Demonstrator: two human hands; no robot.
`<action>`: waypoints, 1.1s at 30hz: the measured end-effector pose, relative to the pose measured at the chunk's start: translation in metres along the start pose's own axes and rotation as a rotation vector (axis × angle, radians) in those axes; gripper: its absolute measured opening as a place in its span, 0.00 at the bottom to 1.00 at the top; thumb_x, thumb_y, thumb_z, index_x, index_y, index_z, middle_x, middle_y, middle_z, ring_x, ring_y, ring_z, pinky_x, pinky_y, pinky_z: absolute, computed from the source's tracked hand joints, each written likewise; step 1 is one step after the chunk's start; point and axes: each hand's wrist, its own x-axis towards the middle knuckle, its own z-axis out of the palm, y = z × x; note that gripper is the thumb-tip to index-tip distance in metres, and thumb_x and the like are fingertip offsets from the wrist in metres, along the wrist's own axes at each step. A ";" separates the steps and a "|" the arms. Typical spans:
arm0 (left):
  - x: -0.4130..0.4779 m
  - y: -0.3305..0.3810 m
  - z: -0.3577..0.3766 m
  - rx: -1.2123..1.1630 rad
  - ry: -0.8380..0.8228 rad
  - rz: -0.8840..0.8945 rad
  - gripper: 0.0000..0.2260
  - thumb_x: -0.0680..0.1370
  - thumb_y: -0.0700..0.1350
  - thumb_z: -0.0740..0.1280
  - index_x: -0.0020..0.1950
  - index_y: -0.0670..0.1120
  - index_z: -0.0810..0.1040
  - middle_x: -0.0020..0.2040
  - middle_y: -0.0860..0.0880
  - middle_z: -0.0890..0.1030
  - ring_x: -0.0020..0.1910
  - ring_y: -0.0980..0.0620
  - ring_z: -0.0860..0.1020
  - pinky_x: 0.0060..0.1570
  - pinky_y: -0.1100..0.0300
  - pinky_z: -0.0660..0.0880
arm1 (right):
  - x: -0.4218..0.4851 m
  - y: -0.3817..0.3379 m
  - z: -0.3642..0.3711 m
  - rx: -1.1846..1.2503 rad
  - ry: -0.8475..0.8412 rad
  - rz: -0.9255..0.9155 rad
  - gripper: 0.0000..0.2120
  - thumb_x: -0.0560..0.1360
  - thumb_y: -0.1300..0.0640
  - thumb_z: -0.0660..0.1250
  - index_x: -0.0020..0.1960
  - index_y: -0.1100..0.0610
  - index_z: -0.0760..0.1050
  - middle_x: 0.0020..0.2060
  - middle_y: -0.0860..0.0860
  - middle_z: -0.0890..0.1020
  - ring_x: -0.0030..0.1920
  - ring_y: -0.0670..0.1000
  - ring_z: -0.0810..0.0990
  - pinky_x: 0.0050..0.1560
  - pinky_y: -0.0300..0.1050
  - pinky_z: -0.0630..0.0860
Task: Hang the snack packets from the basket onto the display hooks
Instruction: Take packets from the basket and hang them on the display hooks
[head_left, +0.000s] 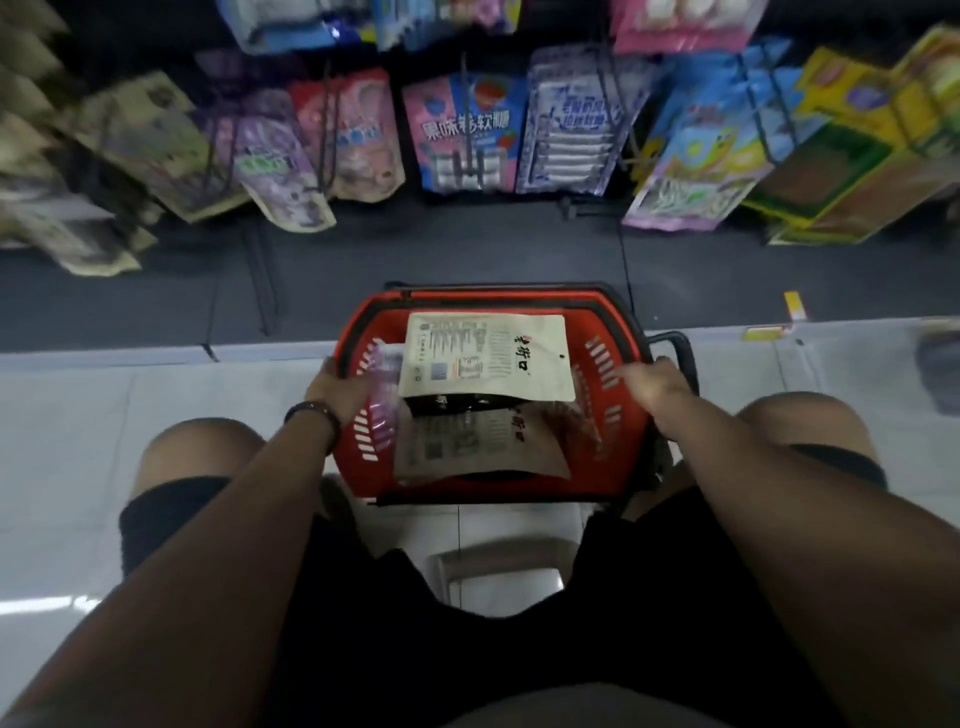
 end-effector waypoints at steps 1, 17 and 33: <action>0.000 0.000 0.002 0.070 -0.012 0.033 0.25 0.71 0.66 0.70 0.65 0.56 0.80 0.52 0.47 0.89 0.51 0.41 0.87 0.59 0.42 0.84 | -0.014 -0.006 0.000 -0.102 0.051 -0.015 0.35 0.71 0.43 0.72 0.73 0.61 0.72 0.62 0.61 0.82 0.59 0.64 0.83 0.62 0.55 0.81; -0.156 0.092 0.032 0.662 -0.191 0.511 0.21 0.83 0.56 0.69 0.74 0.52 0.75 0.72 0.45 0.78 0.66 0.43 0.80 0.68 0.50 0.76 | -0.108 -0.023 0.063 0.339 -0.177 -0.047 0.10 0.77 0.51 0.76 0.53 0.55 0.81 0.47 0.54 0.87 0.46 0.55 0.86 0.50 0.52 0.86; -0.068 0.046 0.080 0.413 -0.124 0.479 0.20 0.78 0.49 0.76 0.69 0.54 0.80 0.73 0.50 0.75 0.75 0.51 0.71 0.78 0.58 0.66 | -0.046 -0.015 0.117 0.917 -0.182 0.323 0.35 0.54 0.47 0.90 0.61 0.47 0.85 0.57 0.53 0.87 0.51 0.56 0.88 0.31 0.40 0.81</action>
